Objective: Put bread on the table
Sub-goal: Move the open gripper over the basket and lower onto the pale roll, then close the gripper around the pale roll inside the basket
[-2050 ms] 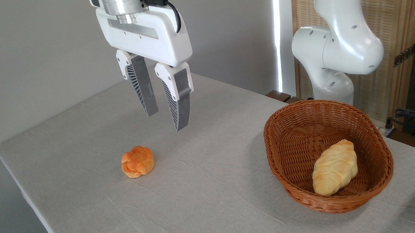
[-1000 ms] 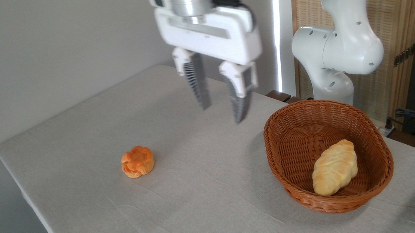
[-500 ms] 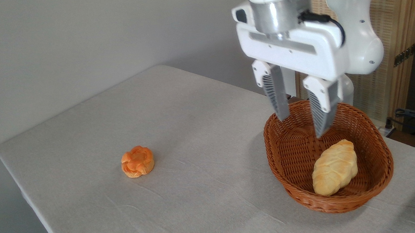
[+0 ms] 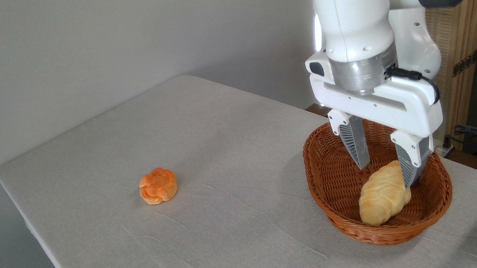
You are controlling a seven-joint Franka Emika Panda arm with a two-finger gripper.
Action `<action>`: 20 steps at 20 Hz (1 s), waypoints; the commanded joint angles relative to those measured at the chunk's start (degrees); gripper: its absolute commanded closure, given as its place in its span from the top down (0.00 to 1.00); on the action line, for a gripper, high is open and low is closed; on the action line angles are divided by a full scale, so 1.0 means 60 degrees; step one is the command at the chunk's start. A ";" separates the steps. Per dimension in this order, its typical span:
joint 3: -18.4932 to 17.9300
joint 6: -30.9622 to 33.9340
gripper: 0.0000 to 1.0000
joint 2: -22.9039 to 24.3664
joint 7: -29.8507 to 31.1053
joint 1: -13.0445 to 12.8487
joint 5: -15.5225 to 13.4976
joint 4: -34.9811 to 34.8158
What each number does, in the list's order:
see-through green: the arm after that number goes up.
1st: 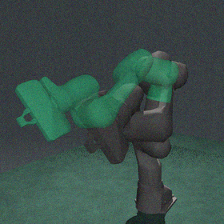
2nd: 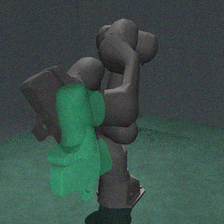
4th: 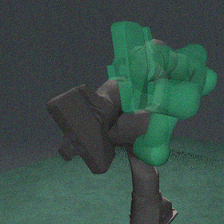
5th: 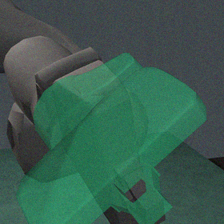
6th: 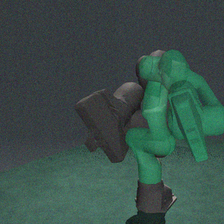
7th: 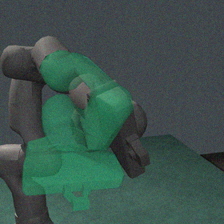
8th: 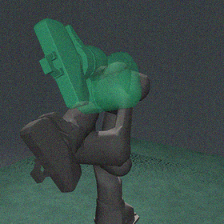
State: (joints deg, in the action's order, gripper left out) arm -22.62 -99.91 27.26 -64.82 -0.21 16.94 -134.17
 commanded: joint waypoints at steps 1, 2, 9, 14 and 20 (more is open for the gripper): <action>-0.0214 -0.0485 1.00 0.0101 -0.0081 -0.0082 0.0194 -0.0518; -0.0215 -0.0501 1.00 0.0057 -0.0081 -0.0126 0.0194 -0.0547; -0.0273 -0.0559 1.00 -0.0119 -0.0096 -0.0156 0.0194 -0.0650; -0.0683 -0.0705 1.00 -0.0148 -0.0257 -0.0332 0.0194 -0.0826; -0.0683 -0.0969 1.00 -0.0193 -0.0257 -0.0346 0.0194 -0.1103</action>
State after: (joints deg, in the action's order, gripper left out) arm -25.75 -103.24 26.05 -65.35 -1.51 16.98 -139.06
